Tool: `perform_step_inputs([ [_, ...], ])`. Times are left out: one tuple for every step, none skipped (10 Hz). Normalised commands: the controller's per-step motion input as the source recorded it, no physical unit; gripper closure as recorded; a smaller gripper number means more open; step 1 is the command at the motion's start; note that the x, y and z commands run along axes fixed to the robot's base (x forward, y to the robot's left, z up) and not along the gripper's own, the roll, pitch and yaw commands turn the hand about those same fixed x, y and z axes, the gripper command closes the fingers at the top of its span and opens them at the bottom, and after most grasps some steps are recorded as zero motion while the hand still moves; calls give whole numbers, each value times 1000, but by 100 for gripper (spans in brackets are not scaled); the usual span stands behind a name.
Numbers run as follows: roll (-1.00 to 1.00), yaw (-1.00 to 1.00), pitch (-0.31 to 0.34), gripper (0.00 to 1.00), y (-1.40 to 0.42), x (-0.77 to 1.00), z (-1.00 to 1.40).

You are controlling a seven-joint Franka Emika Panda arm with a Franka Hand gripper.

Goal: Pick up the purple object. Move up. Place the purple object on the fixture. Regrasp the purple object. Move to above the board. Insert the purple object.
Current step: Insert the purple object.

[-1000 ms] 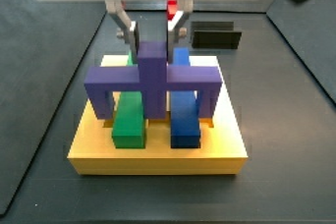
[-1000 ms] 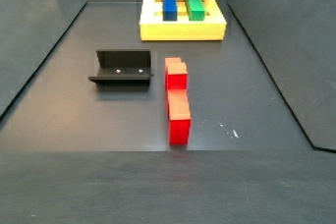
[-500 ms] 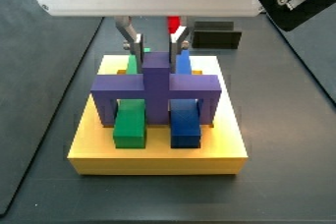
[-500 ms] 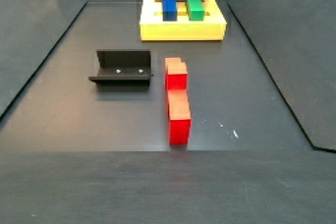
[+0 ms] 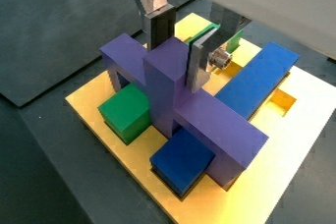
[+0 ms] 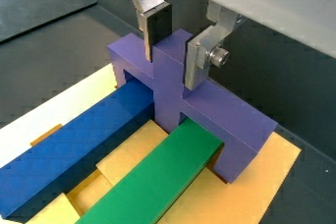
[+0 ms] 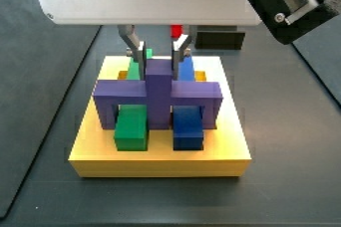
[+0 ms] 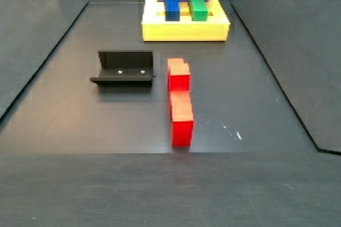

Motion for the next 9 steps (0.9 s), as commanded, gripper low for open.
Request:
perform_step_inputs([
  [-96,0,-117,100,0,0,-460],
  [-57,0,-183,100,0,29,-717],
  [-60,0,-216,100,0,80,-780],
  [-56,0,-124,100,0,363,-709],
  [-27,0,-56,100,0,526,-651],
  [0,-80,-30,100,-3,269,-483],
  [0,-171,-66,100,0,0,-440],
  [-47,0,-139,100,0,-137,-437],
  [0,0,-36,100,0,-26,0],
])
